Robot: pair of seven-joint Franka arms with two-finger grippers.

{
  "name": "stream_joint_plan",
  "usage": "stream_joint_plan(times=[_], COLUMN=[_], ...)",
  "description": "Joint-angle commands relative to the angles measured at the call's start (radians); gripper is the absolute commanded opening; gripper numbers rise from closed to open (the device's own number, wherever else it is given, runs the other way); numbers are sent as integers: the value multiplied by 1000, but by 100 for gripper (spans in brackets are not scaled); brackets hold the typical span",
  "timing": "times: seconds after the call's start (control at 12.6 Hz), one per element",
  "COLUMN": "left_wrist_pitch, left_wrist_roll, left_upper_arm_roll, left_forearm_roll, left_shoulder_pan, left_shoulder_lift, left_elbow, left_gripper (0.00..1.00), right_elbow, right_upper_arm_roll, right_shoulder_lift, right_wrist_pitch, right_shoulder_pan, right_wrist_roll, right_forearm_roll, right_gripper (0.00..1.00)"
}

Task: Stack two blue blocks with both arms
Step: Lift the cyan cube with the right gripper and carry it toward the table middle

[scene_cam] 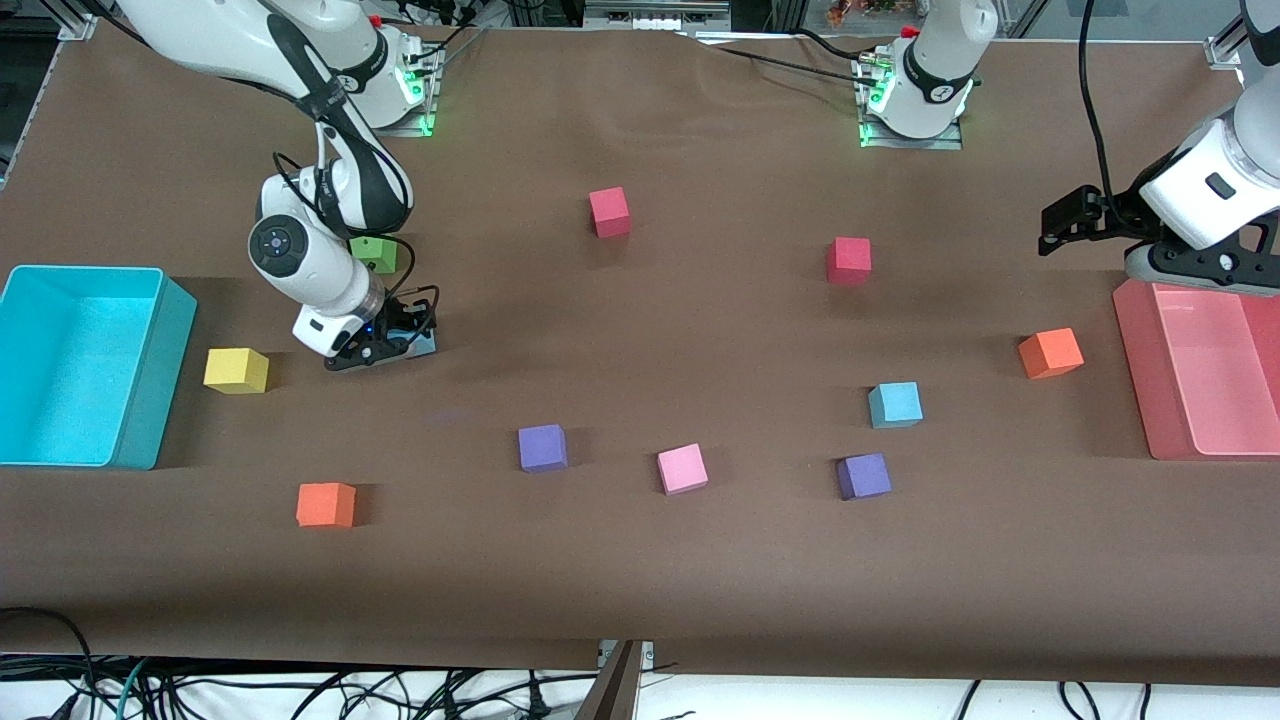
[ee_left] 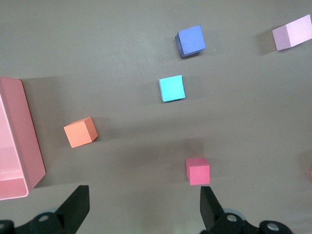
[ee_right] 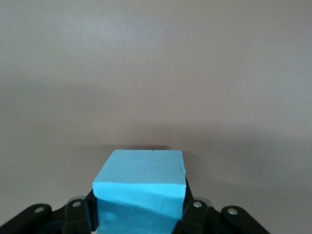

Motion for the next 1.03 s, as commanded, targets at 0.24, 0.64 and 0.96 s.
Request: stream_joint_plan(times=[0.24, 0.64, 0.96], left_wrist_pitch=[-26, -26, -26], left_wrist_roll=[-26, -26, -26], left_upper_arm_roll=[1, 1, 1], left_forearm_roll=[-23, -23, -23], left_shoulder_pan=[-3, -3, -3], left_shoulder_lift=[13, 13, 13], left_elbow=[31, 29, 31], left_gripper=[100, 100, 100], right_elbow=[275, 631, 866], right_upper_arm_roll=[5, 5, 4], right_shoulder_lift=[-45, 134, 341], right_wrist_pitch=[-451, -559, -553], right_shoulder_pan=[12, 234, 421], right_wrist_roll=[117, 357, 666], right_forearm_roll=[13, 86, 70], right_gripper=[21, 28, 28])
